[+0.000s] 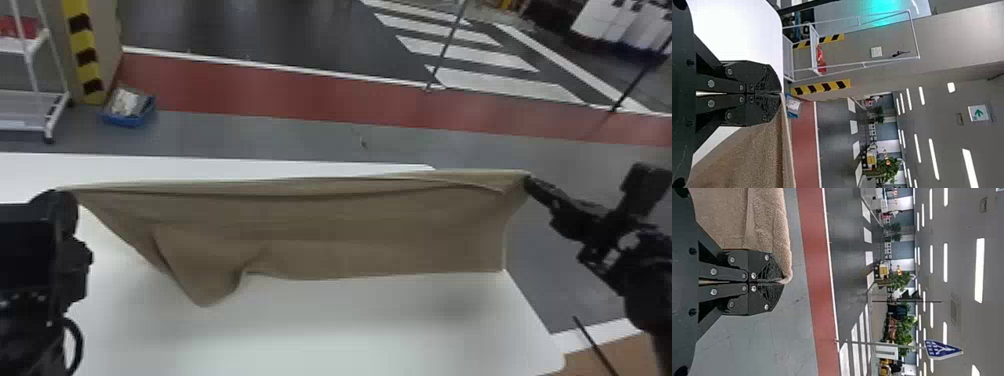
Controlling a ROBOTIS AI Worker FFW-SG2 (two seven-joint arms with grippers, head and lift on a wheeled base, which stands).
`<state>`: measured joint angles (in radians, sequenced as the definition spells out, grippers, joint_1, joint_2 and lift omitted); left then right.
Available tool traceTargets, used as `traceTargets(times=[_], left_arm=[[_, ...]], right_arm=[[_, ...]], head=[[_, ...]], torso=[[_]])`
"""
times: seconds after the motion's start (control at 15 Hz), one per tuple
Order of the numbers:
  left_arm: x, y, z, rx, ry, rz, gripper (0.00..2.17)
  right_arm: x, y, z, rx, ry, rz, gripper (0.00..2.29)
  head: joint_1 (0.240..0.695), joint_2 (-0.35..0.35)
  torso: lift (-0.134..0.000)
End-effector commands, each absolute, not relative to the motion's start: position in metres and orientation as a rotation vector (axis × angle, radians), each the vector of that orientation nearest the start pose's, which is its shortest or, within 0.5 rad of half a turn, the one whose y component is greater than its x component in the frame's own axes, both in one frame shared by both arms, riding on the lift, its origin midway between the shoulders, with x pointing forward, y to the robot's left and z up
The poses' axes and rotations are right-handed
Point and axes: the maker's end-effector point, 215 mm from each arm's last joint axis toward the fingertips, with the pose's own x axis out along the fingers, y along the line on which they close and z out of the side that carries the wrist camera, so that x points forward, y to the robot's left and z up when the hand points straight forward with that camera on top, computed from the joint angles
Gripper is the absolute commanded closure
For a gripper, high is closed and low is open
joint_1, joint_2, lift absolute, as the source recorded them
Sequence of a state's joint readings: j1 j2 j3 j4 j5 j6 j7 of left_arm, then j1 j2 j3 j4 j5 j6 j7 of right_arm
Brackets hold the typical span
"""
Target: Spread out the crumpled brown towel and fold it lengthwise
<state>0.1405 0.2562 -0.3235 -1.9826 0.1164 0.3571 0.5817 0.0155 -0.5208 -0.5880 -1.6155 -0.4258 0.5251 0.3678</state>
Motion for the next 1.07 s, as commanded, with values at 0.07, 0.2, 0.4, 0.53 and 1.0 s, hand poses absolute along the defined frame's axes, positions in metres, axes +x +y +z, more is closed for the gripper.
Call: traceTargets(times=[0.07,0.2,0.4,0.53,1.0], left_arm=[[0.534,0.211,-0.316,0.151,0.098,0.196,1.38],[0.537,0.217,-0.312,0.151,0.092,0.202,1.38],[0.536,0.220,-0.318,0.162,0.102,0.205,1.38],[0.537,0.217,-0.323,0.166,0.110,0.195,1.38],[0.536,0.200,-0.332,0.171,0.123,0.163,1.38]], right_arm=[[0.543,-0.574,-0.289,0.075,0.236,-0.089,1.48],[0.552,-0.558,-0.304,0.089,0.278,-0.064,1.48],[0.551,-0.538,-0.362,0.070,0.394,-0.058,1.46],[0.548,-0.542,-0.399,0.037,0.470,-0.093,1.24],[0.543,-0.562,-0.410,-0.139,0.463,-0.186,0.03]], head=[[0.662,-0.350],[0.662,-0.350],[0.671,-0.330],[0.693,-0.319],[0.695,-0.345]], torso=[[-0.123],[-0.123],[-0.123],[-0.123],[-0.123]])
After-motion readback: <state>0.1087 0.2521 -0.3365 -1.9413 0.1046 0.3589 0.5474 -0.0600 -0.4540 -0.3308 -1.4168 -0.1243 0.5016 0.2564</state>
